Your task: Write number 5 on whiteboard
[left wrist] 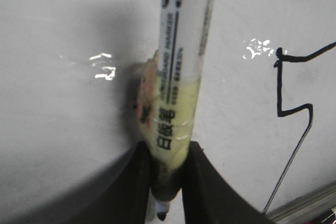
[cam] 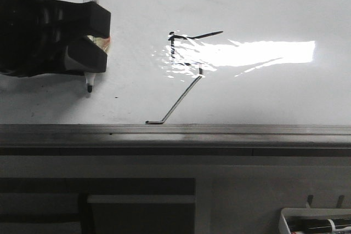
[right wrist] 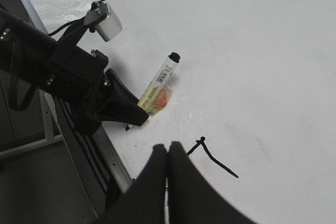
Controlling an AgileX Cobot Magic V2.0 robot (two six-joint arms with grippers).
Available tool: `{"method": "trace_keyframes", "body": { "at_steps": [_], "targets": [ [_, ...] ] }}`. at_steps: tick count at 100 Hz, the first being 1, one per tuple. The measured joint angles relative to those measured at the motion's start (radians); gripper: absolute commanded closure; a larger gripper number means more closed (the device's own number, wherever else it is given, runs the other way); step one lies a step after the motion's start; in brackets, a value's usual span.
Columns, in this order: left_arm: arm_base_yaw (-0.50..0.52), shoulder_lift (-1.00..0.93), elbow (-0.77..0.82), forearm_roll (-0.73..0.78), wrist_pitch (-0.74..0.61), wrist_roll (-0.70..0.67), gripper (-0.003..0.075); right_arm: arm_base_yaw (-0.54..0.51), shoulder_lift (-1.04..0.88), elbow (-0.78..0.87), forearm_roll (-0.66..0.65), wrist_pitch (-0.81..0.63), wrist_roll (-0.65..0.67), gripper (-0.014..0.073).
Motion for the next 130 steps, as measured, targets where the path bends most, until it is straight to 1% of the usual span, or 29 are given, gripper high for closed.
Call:
{"method": "trace_keyframes", "body": {
  "at_steps": [7,19,24,31,44,49,56,61,68,73,78,95,100,105,112,117,119,123,124,126,127,130],
  "targets": [
    [-0.002,0.001,-0.002,0.0,-0.002,0.0,0.0675,0.0,0.0,0.0,0.002,0.002,0.0,0.0655],
    [-0.002,0.002,-0.002,-0.002,-0.002,0.0,0.0498,0.0,0.0,0.004,0.005,0.003,0.0,0.0655],
    [-0.002,0.002,-0.002,-0.007,-0.003,0.0,0.0447,0.0,0.0,0.005,0.012,0.005,0.0,0.0655],
    [-0.004,0.002,-0.002,-0.007,0.001,0.0,0.0415,0.0,0.0,0.008,0.018,0.005,0.0,0.0655],
    [-0.006,0.002,-0.004,-0.007,0.007,0.0,0.0413,0.0,0.0,0.008,0.021,0.005,0.0,0.0655],
    [-0.006,0.002,-0.006,-0.007,0.007,0.0,0.0394,0.0,0.0,0.008,0.022,0.005,0.0,0.0655],
    [-0.006,0.002,-0.006,-0.007,0.012,0.0,0.0316,0.0,0.0,0.008,0.024,0.005,0.0,0.0655],
    [-0.006,0.002,-0.008,-0.007,0.02,0.0,0.0232,0.0,0.0,0.008,0.024,0.005,0.001,0.0655],
    [-0.009,0.002,-0.01,-0.007,0.035,0.0,0.0142,0.0,0.0,0.008,0.024,0.005,0.001,0.0655],
    [-0.014,0.0,-0.015,-0.007,0.04,0.0,0.0103,0.0,0.0,0.008,0.024,0.005,0.001,0.0655],
    [-0.014,-0.012,-0.017,-0.007,0.044,0.0,0.009,0.0,0.0,0.008,0.024,0.005,0.001,0.0655],
    [0.005,-0.12,0.0,-0.021,0.02,0.0,0.0095,0.0,-0.013,0.011,0.026,0.025,0.001,0.0655],
    [0.01,-0.189,0.01,-0.018,0.02,0.0,0.011,0.0,-0.027,0.025,0.026,0.03,0.001,0.0655],
    [0.012,-0.265,0.016,0.001,0.035,0.0,0.0145,0.0,-0.052,0.047,0.026,0.03,0.001,0.0655],
    [0.012,-0.384,0.034,0.028,0.058,0.012,0.0235,0.0,-0.094,0.097,0.026,0.0,0.001,0.0655],
    [0.012,-0.467,0.055,0.047,0.069,0.024,0.0339,0.0,-0.131,0.142,0.027,-0.043,0.001,0.0655],
    [0.012,-0.501,0.067,0.051,0.074,0.032,0.0368,0.0,-0.147,0.164,0.027,-0.065,0.001,0.0655],
    [0.012,-0.556,0.094,0.058,0.079,0.045,0.0463,0.0,-0.177,0.21,0.028,-0.105,0.001,0.0655],
    [0.012,-0.578,0.1,0.06,0.081,0.046,0.0497,0.0,-0.19,0.218,0.028,-0.123,0.001,0.0655],
    [0.012,-0.611,0.115,0.063,0.081,0.052,0.0531,0.0,-0.207,0.242,0.028,-0.148,0.001,0.0655],
    [0.012,-0.621,0.125,0.063,0.084,0.054,0.0565,0.0,-0.213,0.25,0.028,-0.156,0.001,0.0655],
    [0.012,-0.662,0.147,0.064,0.086,0.059,0.0634,0.0,-0.234,0.291,0.028,-0.189,0.001,0.0655]
  ]
}}
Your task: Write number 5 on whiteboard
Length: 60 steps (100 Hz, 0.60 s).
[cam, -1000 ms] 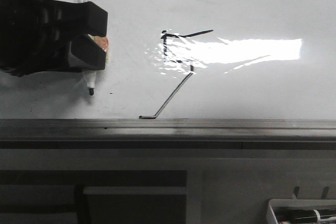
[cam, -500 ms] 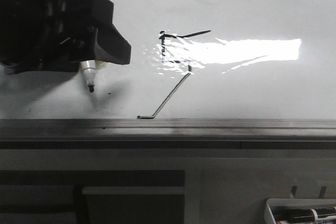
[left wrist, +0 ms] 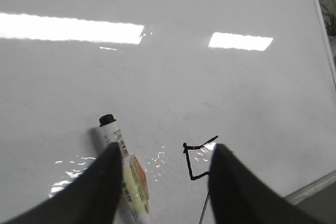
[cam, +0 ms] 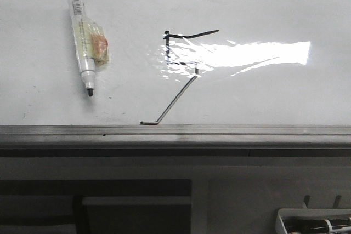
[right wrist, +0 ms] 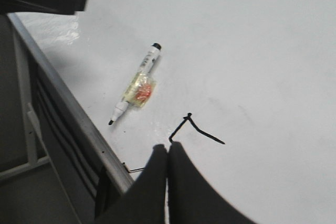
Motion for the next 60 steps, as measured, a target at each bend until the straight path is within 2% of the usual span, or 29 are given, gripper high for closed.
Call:
{"method": "trace_keyframes", "body": {
  "at_steps": [5,31,60],
  "targets": [
    [0.002,-0.075,0.038,0.003,0.002,0.004,0.0745,0.0,-0.034,0.055,0.0,-0.043,0.0,0.0655],
    [0.002,-0.302,0.179,0.005,0.02,0.01,0.0741,0.0,-0.129,0.207,0.002,-0.08,0.002,0.0655],
    [0.002,-0.321,0.184,0.005,0.02,0.01,0.0741,0.0,-0.129,0.233,0.002,-0.084,0.002,0.0655]
  ]
}}
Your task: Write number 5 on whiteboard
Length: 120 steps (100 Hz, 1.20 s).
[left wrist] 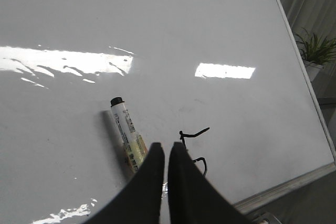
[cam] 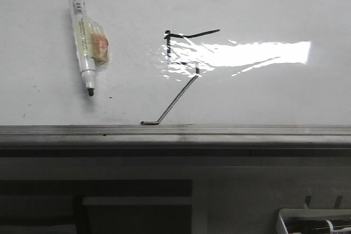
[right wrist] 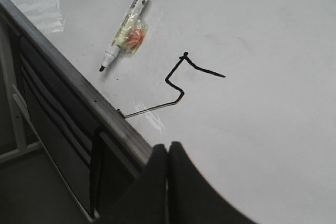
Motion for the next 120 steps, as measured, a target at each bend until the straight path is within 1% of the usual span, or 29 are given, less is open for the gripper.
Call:
{"method": "trace_keyframes", "body": {
  "at_steps": [31,38,47,56,63,74,81,87,92,95,101,110,120],
  "targets": [
    [0.0,-0.002,0.004,0.0,0.0,0.0,0.0741,0.0,0.0,0.0,0.0,0.0,0.0,0.0655],
    [0.003,-0.006,0.018,0.027,-0.026,0.009,0.0741,0.0,0.0,0.0,0.0,0.0,0.0,0.0655],
    [0.026,-0.018,0.059,0.125,-0.096,0.017,0.0741,0.0,0.0,0.0,0.0,-0.002,0.0,0.0655],
    [0.085,-0.043,0.117,0.251,-0.133,-0.004,0.0741,0.0,0.0,0.0,0.0,-0.002,0.0,0.0655],
    [0.159,-0.071,0.162,0.355,-0.138,-0.067,0.0741,0.0,0.0,0.0,0.0,-0.002,0.0,0.0655],
    [0.301,-0.123,0.224,0.582,-0.121,-0.252,0.0741,0.0,0.0,0.0,0.0,-0.002,0.0,0.0655],
    [0.385,-0.158,0.254,0.7,-0.088,-0.385,0.0741,0.0,0.0,0.0,0.0,-0.002,0.0,0.0655],
    [0.449,-0.184,0.254,0.746,-0.04,-0.471,0.0741,0.0,0.0,0.0,0.0,-0.002,0.0,0.0655],
    [0.491,-0.215,0.254,0.765,0.013,-0.507,0.0741,0.0,0.0,0.0,0.0,-0.002,0.0,0.0655],
    [0.506,-0.226,0.254,0.772,0.043,-0.517,0.0741,0.0,0.0,0.0,0.0,-0.002,0.0,0.0655],
    [0.547,-0.263,0.254,0.784,0.152,-0.537,0.0741,0.0,0.0,0.0,0.0,-0.002,0.0,0.0655],
    [0.581,-0.311,0.254,0.789,0.307,-0.546,0.0741,0.0,0.0,0.0,0.0,-0.002,0.0,0.0655],
    [0.605,-0.317,0.254,0.789,0.381,-0.548,0.0741,0.0,0.0,0.0,0.0,-0.002,0.0,0.0655]
  ]
}}
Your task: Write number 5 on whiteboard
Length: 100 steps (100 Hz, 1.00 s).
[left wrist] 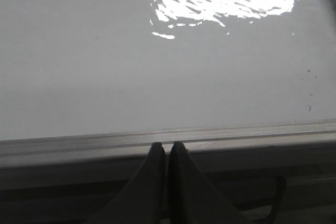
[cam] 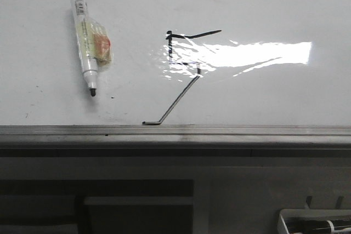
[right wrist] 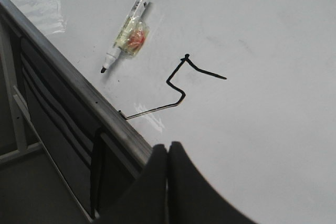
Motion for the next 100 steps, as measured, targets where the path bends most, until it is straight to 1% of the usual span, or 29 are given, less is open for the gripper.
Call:
{"method": "trace_keyframes", "body": {
  "at_steps": [10,100],
  "targets": [
    [0.004,0.0,0.0,0.0,0.015,0.0,0.0741,0.0,0.0,0.0,0.0,0.0,0.0,0.0655],
    [0.005,0.0,0.0,0.0,0.015,-0.001,0.0741,0.0,0.0,0.009,0.0,-0.008,0.0,0.0655]
  ]
}}
